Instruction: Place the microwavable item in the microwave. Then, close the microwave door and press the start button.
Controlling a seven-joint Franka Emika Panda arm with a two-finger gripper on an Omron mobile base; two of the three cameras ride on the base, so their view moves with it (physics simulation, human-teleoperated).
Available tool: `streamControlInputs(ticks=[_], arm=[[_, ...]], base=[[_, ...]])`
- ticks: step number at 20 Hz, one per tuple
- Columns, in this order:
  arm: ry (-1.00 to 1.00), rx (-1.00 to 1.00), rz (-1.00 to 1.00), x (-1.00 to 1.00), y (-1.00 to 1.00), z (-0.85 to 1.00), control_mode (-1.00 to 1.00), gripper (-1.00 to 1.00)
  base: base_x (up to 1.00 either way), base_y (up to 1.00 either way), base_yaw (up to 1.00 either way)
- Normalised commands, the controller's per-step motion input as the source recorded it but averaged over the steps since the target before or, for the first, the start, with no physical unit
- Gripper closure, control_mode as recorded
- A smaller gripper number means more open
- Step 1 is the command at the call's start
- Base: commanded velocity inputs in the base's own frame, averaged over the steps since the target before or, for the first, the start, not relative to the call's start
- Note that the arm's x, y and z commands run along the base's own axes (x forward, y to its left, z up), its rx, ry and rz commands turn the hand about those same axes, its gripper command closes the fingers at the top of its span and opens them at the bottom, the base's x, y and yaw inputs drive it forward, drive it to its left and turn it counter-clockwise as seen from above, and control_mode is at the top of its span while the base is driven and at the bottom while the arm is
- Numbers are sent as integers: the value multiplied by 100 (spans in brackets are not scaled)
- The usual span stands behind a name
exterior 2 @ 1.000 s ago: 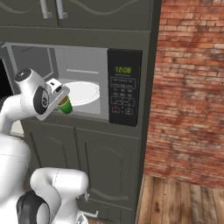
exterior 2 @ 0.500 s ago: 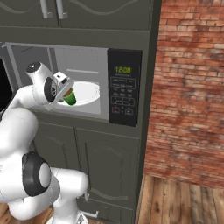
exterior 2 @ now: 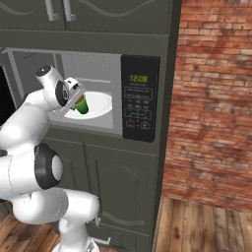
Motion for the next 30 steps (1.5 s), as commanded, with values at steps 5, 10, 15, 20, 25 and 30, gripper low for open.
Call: streamControlInputs(ticks=[5,10,15,20,25,30], arm=[[9,-3,5,28,0,-18,-100,100],[3,0,8,18,0,-15,-100,100],[-1,0,13,8,-2,-17,-100,-100],[-9,0,14,0,0,-10,-100,-100],[-22,0,11,-6,0,2,-100,-100],[-29,-3,5,-46,-3,9,-100,-100]], base=[[0,0,0],[0,0,0],[0,0,0],[0,0,0],[0,0,0],[0,0,0]])
